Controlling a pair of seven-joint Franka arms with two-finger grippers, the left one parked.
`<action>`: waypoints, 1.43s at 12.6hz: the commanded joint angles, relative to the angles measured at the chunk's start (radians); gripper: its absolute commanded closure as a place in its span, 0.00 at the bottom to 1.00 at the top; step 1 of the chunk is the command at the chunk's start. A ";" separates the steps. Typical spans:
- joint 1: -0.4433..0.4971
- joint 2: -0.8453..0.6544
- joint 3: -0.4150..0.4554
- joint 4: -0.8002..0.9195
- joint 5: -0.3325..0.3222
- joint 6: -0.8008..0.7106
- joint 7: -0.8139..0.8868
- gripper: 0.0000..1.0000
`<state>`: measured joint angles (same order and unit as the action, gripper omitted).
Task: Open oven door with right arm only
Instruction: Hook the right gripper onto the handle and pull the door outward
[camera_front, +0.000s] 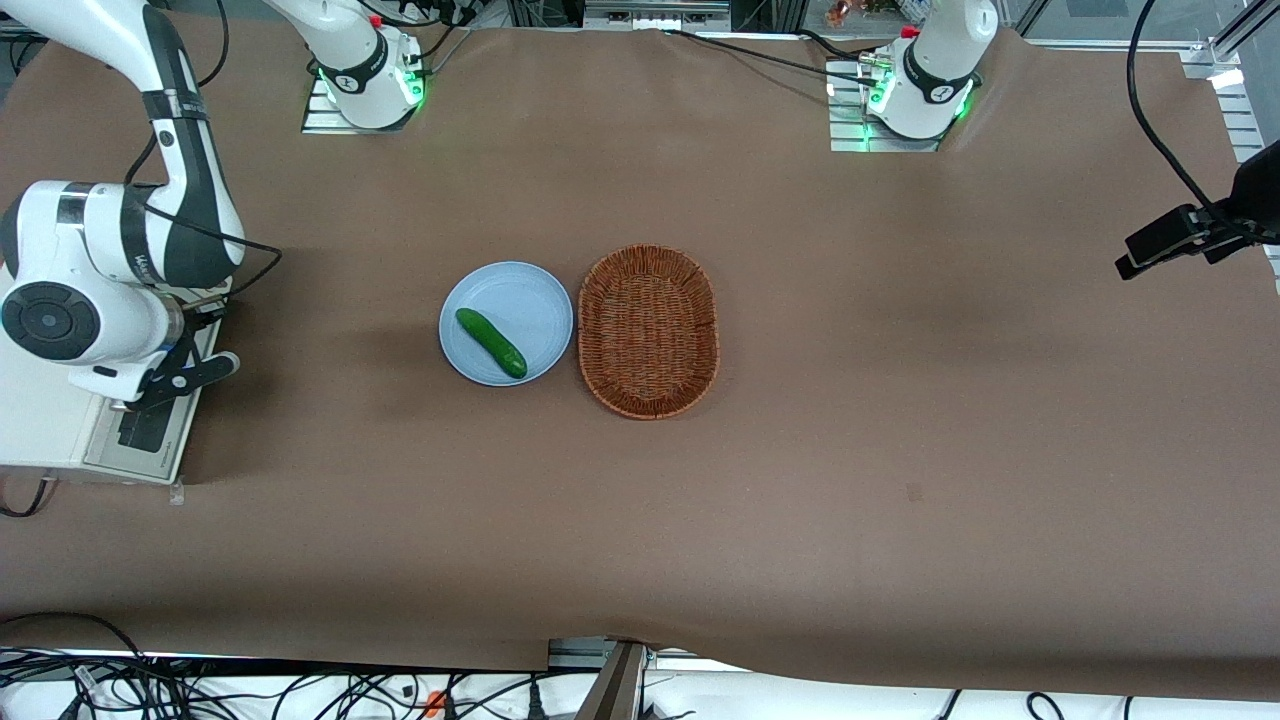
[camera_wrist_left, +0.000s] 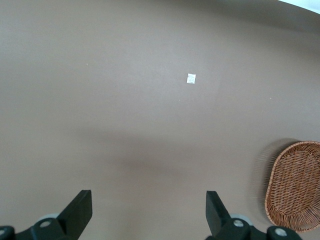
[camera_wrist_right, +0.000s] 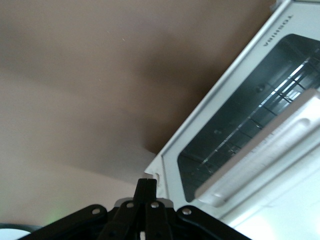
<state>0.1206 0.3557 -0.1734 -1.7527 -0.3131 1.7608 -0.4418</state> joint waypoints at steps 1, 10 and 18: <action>0.001 -0.029 -0.026 -0.022 -0.041 0.014 -0.076 1.00; -0.021 -0.012 -0.074 -0.018 -0.083 0.104 -0.212 1.00; -0.032 0.014 -0.074 -0.010 -0.077 0.149 -0.222 1.00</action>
<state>0.0920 0.3595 -0.2506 -1.7534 -0.3776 1.8784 -0.6628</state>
